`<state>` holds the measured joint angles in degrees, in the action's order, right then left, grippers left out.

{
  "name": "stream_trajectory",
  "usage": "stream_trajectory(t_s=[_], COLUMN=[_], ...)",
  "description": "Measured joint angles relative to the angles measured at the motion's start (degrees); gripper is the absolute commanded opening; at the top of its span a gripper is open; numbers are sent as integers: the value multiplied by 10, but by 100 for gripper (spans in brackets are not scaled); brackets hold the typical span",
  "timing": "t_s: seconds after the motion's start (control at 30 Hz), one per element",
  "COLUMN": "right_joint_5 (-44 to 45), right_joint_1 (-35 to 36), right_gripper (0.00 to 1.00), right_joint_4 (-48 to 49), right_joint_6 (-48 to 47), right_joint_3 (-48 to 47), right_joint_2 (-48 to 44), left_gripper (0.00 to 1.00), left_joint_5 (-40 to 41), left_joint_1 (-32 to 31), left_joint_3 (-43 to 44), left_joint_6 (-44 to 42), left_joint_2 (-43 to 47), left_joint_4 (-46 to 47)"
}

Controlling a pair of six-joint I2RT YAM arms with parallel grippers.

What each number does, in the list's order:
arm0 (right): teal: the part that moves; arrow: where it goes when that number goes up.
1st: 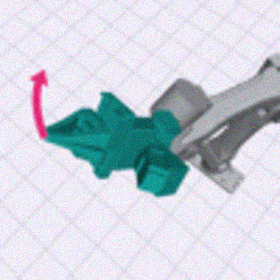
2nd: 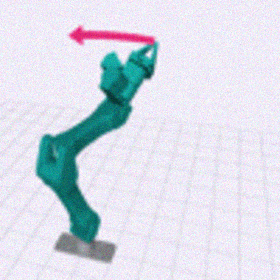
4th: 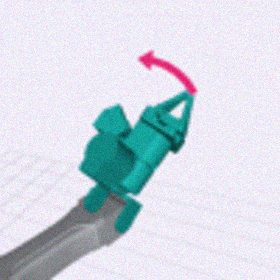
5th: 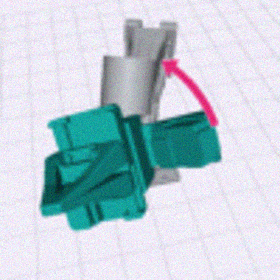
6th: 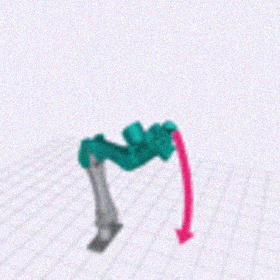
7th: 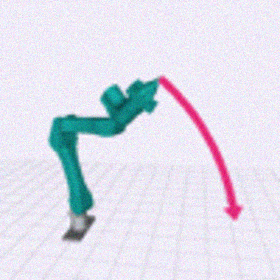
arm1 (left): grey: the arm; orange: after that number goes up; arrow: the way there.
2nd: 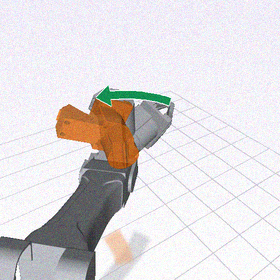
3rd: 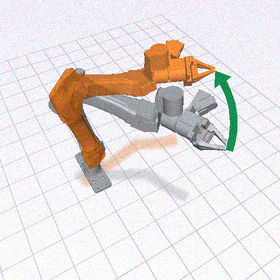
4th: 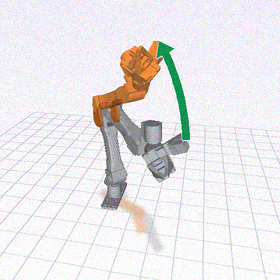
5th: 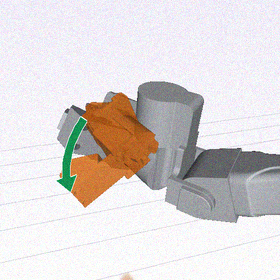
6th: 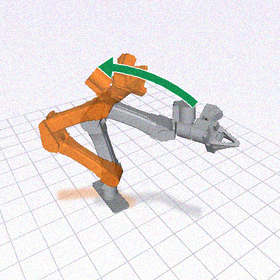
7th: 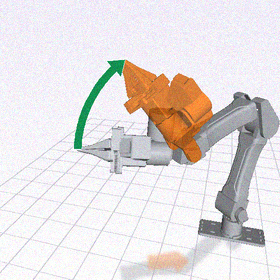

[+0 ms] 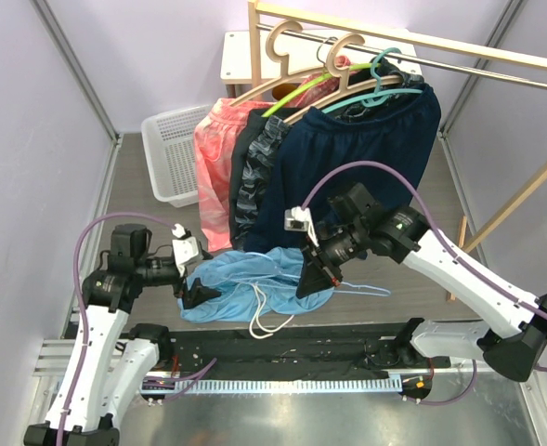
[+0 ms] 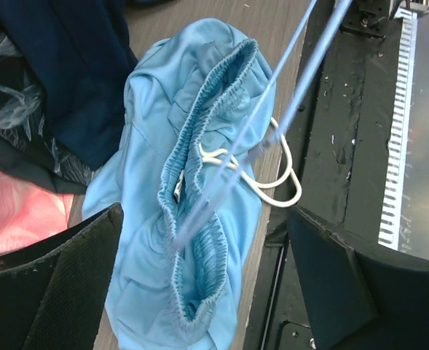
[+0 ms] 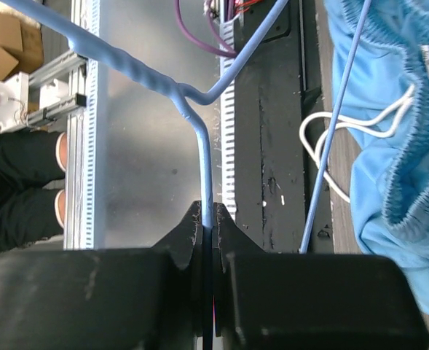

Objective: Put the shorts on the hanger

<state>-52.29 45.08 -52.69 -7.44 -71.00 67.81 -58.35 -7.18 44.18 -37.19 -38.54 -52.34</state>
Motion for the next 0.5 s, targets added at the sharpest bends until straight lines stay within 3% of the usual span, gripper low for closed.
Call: stream_trajectory(t_s=[0.17, 0.23, 0.27, 0.33, 0.37, 0.4, 0.47, 0.5], right_joint_5=[7, 8, 9, 13, 15, 20, 30, 40], right_joint_1=[30, 38, 42, 51, 56, 61, 67, 68], right_gripper=[1, 1, 1, 7, 13, 32, 52, 68], right_joint_4=[10, 14, 16, 21, 22, 23, 22, 22], right_joint_6=[0, 0, 0, -3, -5, -9, -17, -23], right_joint_3=[-5, -19, -26, -42, -48, -53, -59, -61], right_joint_2=[24, 40, 47, 61, 66, 69, 72, 72], left_gripper=[84, 73, 63, 50, 34, 22, 0, 1], left_joint_5=[-2, 1, 3, 8, 12, 16, 21, 22], left_joint_1=[-34, -61, -72, -94, -102, -108, -116, -118], left_joint_3=[-13, -22, -26, -35, -38, -40, -40, -40], left_joint_6=[-21, -22, -19, -12, -6, 1, 18, 21], left_joint_2=[2, 2, 2, 2, 2, 2, 2, 2], left_joint_4=[3, 5, 6, 13, 16, 20, 25, 28])
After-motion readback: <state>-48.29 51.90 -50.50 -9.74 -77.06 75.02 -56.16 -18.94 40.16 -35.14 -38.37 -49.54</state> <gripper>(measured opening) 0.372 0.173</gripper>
